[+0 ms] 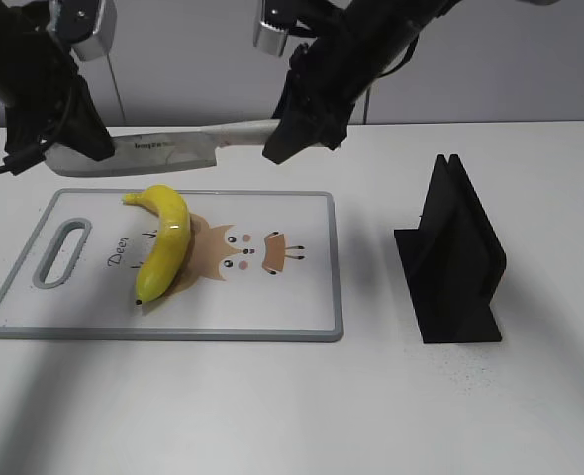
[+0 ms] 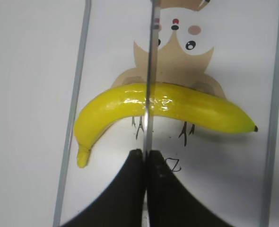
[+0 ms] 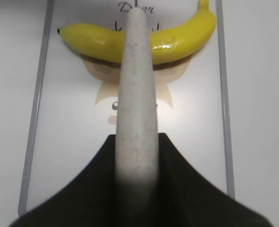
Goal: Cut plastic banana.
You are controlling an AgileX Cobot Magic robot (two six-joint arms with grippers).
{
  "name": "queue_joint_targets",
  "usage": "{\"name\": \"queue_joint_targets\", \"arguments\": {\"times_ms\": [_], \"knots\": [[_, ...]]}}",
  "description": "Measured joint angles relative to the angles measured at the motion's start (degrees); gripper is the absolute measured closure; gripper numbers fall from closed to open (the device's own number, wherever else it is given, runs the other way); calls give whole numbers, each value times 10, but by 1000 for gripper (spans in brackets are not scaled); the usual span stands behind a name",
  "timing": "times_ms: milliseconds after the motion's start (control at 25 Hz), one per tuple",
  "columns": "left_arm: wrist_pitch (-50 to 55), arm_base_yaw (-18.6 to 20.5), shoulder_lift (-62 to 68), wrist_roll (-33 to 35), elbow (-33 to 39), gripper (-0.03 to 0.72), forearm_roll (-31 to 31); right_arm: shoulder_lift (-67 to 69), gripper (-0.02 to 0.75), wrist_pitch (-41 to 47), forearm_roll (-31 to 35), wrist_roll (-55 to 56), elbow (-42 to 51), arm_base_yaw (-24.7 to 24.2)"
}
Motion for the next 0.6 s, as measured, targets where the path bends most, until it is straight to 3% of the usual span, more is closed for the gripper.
{"name": "queue_joint_targets", "arguments": {"times_ms": [600], "knots": [[-48, -29, 75, -5, 0, 686, 4, 54, 554, 2, -61, 15, -2, 0]]}}
